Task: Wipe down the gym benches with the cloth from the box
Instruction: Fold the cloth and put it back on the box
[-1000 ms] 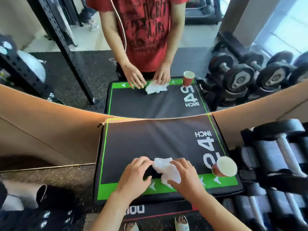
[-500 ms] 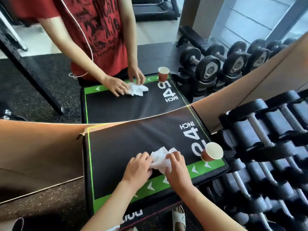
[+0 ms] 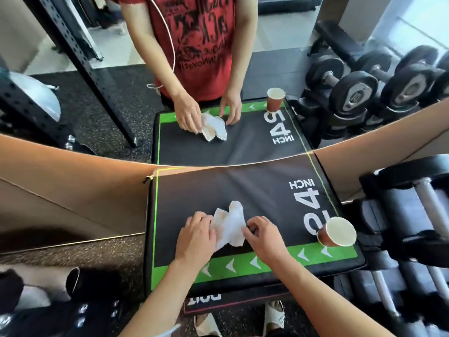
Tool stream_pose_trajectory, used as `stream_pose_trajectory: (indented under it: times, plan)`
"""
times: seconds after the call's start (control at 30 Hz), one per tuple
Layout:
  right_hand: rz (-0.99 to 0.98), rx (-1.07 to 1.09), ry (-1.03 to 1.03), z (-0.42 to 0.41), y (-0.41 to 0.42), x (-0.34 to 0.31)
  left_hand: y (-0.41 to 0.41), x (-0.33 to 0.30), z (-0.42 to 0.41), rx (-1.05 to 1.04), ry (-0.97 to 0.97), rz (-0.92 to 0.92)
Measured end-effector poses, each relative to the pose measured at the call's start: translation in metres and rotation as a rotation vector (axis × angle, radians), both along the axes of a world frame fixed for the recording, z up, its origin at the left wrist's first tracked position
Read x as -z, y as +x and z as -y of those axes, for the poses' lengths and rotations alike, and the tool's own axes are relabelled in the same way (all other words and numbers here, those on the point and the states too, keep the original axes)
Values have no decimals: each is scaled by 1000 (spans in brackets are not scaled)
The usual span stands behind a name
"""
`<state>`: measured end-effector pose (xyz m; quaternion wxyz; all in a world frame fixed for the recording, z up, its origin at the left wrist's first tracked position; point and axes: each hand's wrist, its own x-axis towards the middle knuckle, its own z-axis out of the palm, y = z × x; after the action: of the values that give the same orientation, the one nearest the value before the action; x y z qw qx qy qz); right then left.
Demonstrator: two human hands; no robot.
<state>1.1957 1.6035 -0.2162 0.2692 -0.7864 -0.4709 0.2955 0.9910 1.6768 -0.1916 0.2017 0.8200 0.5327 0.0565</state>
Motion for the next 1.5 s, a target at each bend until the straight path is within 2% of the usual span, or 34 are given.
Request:
stream_pose_trajectory:
  times: [0.1,0.17,0.33,0.5,0.6,0.73,0.93,1.03,1.13,1.23,1.37,1.5]
  plan:
    - [-81,9,-78,-15,0,-7,11,3,-16,70,-129,-88]
    - [-154,33,-111,-21,0,-9,15,8,-19,66,-161,-74]
    - [-245,91,-118,-19,-3,-14,23,12,-6,-82,-224,174]
    - [-228,161,-105,-8,18,-29,16,11,12,-286,15,444]
    - [-238,133,-161,3,27,-31,14,13,29,-298,124,548]
    - [-127,21,-299,10,25,-23,14,19,39,-407,-28,439]
    - [-99,88,-174,0,17,-15,15,13,26,-501,-181,398]
    - [-118,109,-121,-5,11,-10,21,10,23,-476,-144,487]
    - [-140,138,-37,-8,10,-9,20,11,22,-342,-29,541]
    - [-111,119,85,-7,11,-9,13,14,21,-282,84,484]
    - [-39,56,22,-6,7,-6,10,16,16,-328,-33,299]
    - [19,36,-29,2,5,-5,8,14,27,-427,-81,298]
